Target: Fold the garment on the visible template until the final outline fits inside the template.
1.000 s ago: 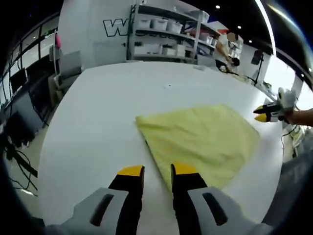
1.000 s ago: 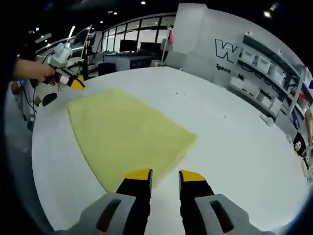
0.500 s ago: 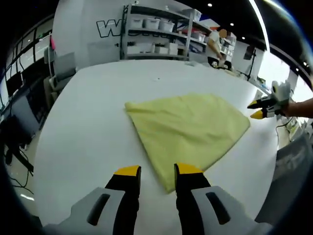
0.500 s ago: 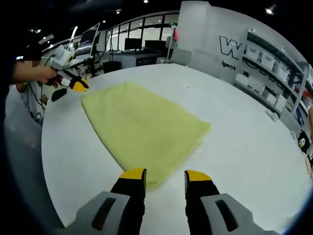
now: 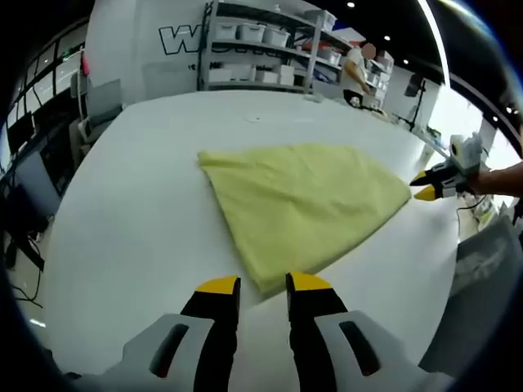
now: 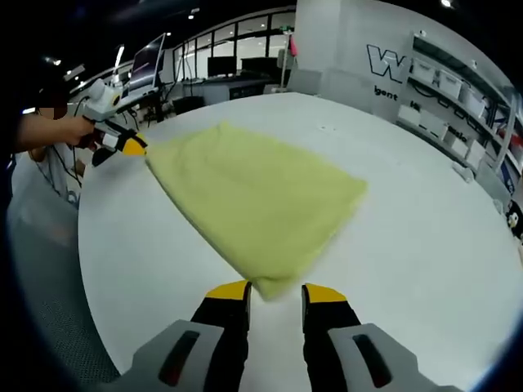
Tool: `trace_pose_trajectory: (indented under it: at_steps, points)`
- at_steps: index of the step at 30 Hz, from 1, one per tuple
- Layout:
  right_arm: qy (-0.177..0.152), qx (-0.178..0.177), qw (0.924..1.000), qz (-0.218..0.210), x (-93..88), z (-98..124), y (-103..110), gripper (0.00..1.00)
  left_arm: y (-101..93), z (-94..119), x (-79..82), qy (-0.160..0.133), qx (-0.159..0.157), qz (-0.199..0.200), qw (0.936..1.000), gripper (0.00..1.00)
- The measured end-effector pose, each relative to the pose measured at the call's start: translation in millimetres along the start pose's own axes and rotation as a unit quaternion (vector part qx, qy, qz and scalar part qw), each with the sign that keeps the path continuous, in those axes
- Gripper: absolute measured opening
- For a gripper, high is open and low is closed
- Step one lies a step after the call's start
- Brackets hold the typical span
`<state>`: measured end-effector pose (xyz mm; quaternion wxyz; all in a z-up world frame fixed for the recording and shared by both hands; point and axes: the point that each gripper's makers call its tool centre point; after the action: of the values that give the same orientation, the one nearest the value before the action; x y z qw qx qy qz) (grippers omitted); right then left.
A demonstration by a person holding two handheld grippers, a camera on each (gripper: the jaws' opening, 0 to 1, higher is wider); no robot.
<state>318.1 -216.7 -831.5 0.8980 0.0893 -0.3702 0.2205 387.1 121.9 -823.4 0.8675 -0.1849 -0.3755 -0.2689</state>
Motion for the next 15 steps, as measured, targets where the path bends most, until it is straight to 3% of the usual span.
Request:
trace_pose_trajectory:
  at_steps: [7, 15]
  points:
    - [0.002, 0.007, 0.9998, -0.017, -2.1, -2.7, 3.2, 0.04, -4.5, -3.4, -0.1, -0.011, -0.013, 0.002, 0.9999, 0.14]
    - [0.001, 0.008, 0.9999, -0.009, -1.9, -3.2, 3.5, 0.0, -3.3, -3.6, 1.1, -0.011, -0.014, 0.0, 0.9998, 0.08]
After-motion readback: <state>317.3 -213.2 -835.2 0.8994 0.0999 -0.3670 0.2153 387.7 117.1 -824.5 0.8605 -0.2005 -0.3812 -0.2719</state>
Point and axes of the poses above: the point that each gripper's makers call its tool centre point, and the gripper's own axes: z roughly backward along the fingers, y roughly to its left, x roughly out of its top, and after that the axes turned 3 degrees about -z, right-handed
